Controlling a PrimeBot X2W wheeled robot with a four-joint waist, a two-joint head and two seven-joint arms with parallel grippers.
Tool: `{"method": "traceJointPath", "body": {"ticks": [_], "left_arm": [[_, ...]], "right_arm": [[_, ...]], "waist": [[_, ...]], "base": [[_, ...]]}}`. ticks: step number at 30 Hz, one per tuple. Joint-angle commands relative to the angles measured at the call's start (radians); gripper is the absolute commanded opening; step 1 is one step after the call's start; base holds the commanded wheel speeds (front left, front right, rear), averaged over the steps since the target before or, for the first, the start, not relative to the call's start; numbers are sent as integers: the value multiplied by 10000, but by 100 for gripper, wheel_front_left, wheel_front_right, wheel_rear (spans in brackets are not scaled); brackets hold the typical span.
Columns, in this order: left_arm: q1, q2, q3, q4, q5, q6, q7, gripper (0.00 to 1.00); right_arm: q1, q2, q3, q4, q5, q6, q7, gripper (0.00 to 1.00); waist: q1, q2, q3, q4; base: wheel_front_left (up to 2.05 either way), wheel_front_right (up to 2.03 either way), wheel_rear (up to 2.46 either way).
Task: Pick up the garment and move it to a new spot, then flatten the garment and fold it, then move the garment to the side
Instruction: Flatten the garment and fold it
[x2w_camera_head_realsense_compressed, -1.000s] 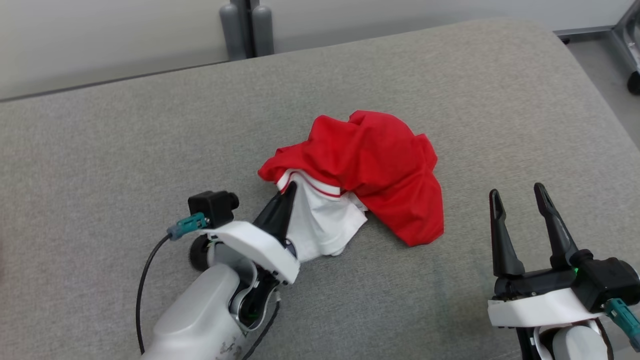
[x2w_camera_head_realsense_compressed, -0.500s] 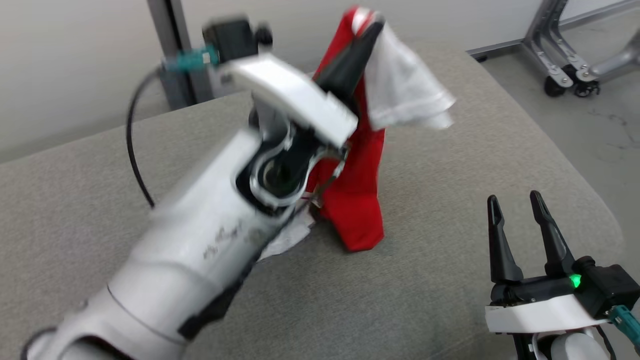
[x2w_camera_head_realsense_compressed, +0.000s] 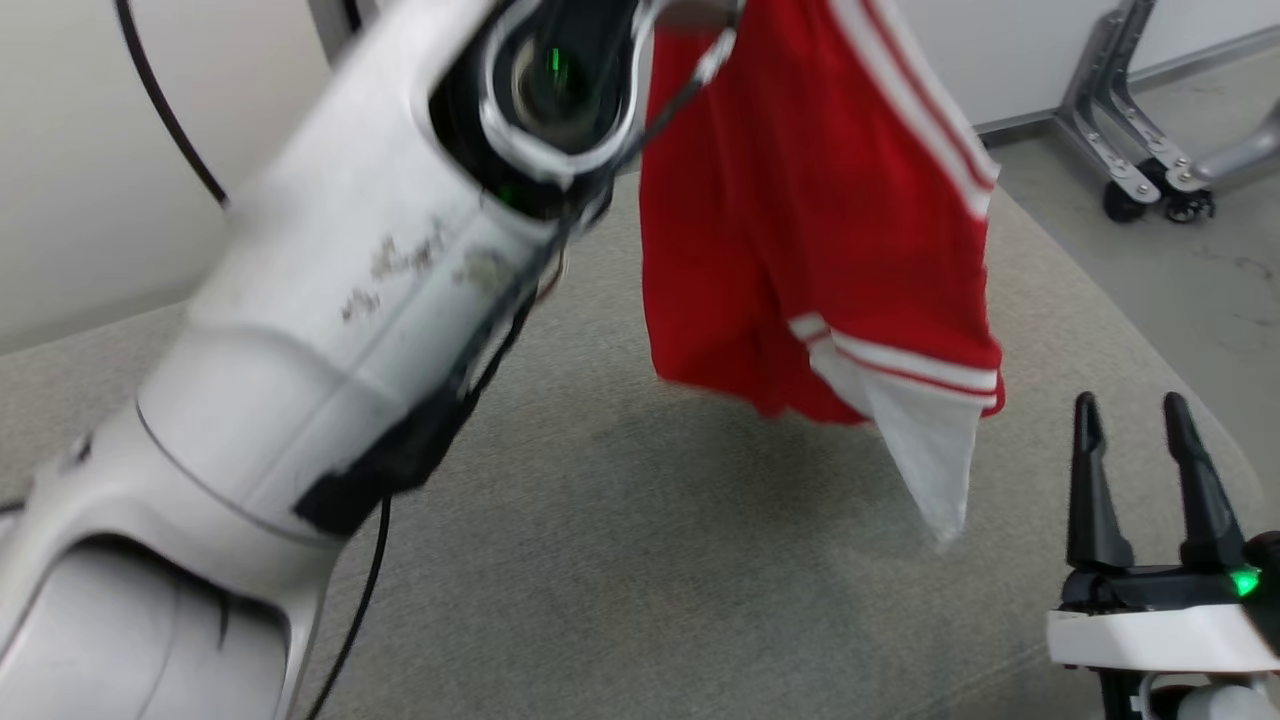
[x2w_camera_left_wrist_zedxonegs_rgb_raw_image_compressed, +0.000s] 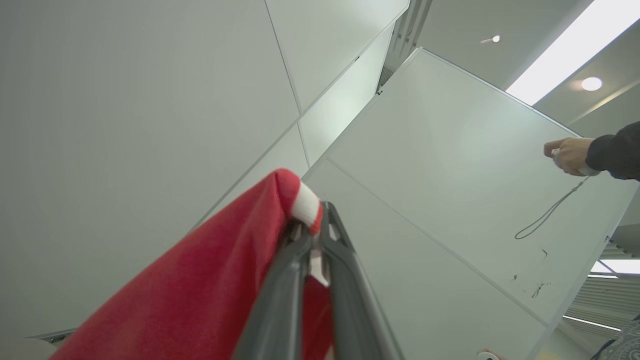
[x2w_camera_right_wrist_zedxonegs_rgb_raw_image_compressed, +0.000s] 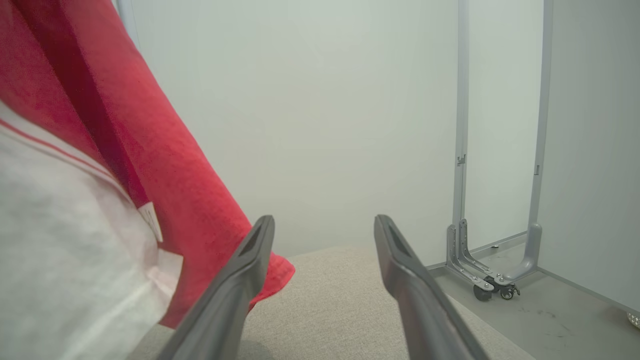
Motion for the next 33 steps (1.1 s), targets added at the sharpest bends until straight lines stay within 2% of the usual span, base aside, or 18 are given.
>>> {"method": "traceJointPath", "body": {"ticks": [1, 4, 5, 8, 11, 14, 19, 26, 27, 29, 31, 32, 33], "left_arm": [[870, 350, -156, 54, -99, 145, 73, 0], [2604, 1144, -506, -413, -183, 300, 112, 0], [2604, 1144, -506, -413, -183, 300, 112, 0], [4803, 2066, -540, -973, -552, 489, -111, 0], [6569, 3051, -354, -1126, -618, 330, -497, 0], [7640, 3632, -2, -852, -493, 32, -713, 0], [8293, 4064, 853, -293, -252, -570, -843, 0], [8016, 4389, 1180, 434, 201, -1216, -858, 0], [7865, 4389, 1237, 559, 400, -1359, -864, 9], [7630, 4338, 1297, 924, 869, -1608, -868, 18], [7417, 4138, 1438, 1308, 1408, -1799, -863, 47], [7300, 4021, 1569, 1479, 1656, -1869, -852, 82], [7146, 3934, 1797, 1690, 1975, -1885, -854, 100]], "right_arm": [[81, -25, -192, -86, -66, -17, -6, 100], [141, -22, -507, -149, -169, -17, -6, 100], [141, -22, -507, -149, -169, -17, -6, 100], [258, -25, -758, -156, -331, -17, -6, 100], [344, -25, -908, -143, -481, -17, -6, 100], [339, -22, -889, -126, -538, -16, -6, 100], [77, -28, -689, -106, -572, -18, -6, 100], [-6, -26, -506, -70, -614, -16, -6, 100], [1, -25, -484, -57, -635, -18, -6, 100], [-12, -26, -461, -28, -642, -18, -6, 100], [-42, -25, -413, -2, -664, -18, -6, 100], [-62, -25, -373, 4, -672, -16, -6, 100], [-91, -26, -339, 9, -686, -16, -6, 100]], "waist": [[0, 0, -9, 438], [0, 0, 43, 798], [0, 0, 43, 798], [0, 0, 115, 1137], [0, 0, 214, 1485], [0, 0, 361, 1774], [0, 0, 604, 2038], [0, 0, 885, 2303], [0, 0, 924, 2357], [0, 0, 985, 2467], [0, 0, 1027, 2591], [0, 0, 1043, 2655], [0, 0, 1060, 2715]], "base": [[0, 0, 0], [0, 0, 0], [0, 0, 0], [0, 0, 0], [0, 0, 0], [0, 0, 0], [0, 0, 0], [0, 0, 0], [0, 0, 0], [0, 0, 0], [0, 0, 0], [0, 0, 0], [0, 0, 0]]}}
